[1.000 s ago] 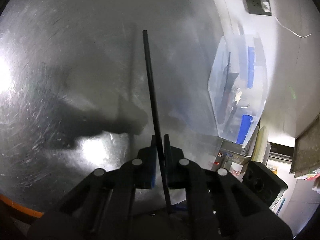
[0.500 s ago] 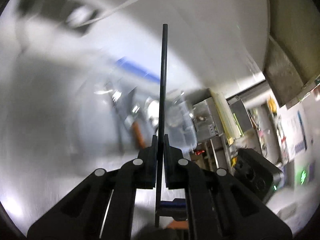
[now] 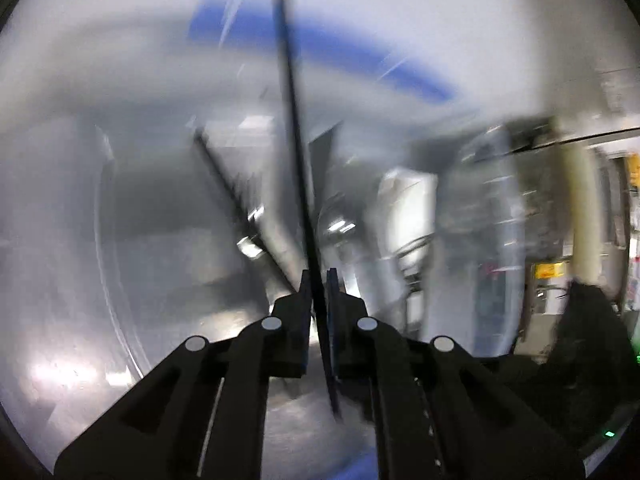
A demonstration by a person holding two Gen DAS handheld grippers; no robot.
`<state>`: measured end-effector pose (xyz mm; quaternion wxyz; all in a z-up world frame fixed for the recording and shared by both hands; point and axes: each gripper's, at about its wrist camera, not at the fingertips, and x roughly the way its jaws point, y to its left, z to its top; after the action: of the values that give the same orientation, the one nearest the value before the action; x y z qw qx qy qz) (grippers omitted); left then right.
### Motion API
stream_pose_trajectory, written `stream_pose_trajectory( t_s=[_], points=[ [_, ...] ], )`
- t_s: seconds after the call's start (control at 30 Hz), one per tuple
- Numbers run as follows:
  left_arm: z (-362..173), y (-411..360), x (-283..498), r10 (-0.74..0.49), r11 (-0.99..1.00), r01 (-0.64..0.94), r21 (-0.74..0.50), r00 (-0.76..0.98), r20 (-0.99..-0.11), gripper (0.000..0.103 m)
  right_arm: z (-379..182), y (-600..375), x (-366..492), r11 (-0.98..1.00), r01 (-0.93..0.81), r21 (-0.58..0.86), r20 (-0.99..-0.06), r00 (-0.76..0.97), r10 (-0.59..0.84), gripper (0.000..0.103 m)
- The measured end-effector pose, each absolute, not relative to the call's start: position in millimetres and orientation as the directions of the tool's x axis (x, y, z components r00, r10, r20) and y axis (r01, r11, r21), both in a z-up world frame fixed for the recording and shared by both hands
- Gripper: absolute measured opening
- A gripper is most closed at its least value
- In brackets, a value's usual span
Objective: Organize utensils
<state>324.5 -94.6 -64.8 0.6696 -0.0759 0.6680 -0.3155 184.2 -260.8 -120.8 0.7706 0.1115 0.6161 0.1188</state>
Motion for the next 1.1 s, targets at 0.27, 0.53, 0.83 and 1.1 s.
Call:
stream_pose_trajectory(
  t_s=[0.27, 0.53, 0.83, 1.1],
  points=[
    [-79.5, -89.5, 314.0, -0.452, 0.829, 0.331, -0.450, -0.076, -0.889, 0.005, -125.8, -257.5, 183.0, 0.985, -0.043, 0.168, -0.952, 0.252, 0.173, 0.006],
    [-80.5, -103.7, 307.2, -0.316, 0.866, 0.389, -0.314, -0.061, -0.947, 0.005, -98.7, -265.2, 150.2, 0.997, -0.024, 0.071, -0.934, 0.350, 0.075, 0.006],
    [48.8, -78.4, 244.1, -0.321, 0.883, 0.454, -0.119, 0.399, -0.859, 0.005, -36.6, -284.7, 103.1, 0.999, 0.044, 0.015, -0.843, 0.537, -0.011, 0.014],
    [140.1, -26.0, 152.0, -0.247, 0.948, 0.317, 0.010, 0.759, -0.602, 0.095, 44.8, -298.4, 29.9, 0.985, 0.158, -0.063, -0.637, 0.754, -0.162, 0.084]
  ],
)
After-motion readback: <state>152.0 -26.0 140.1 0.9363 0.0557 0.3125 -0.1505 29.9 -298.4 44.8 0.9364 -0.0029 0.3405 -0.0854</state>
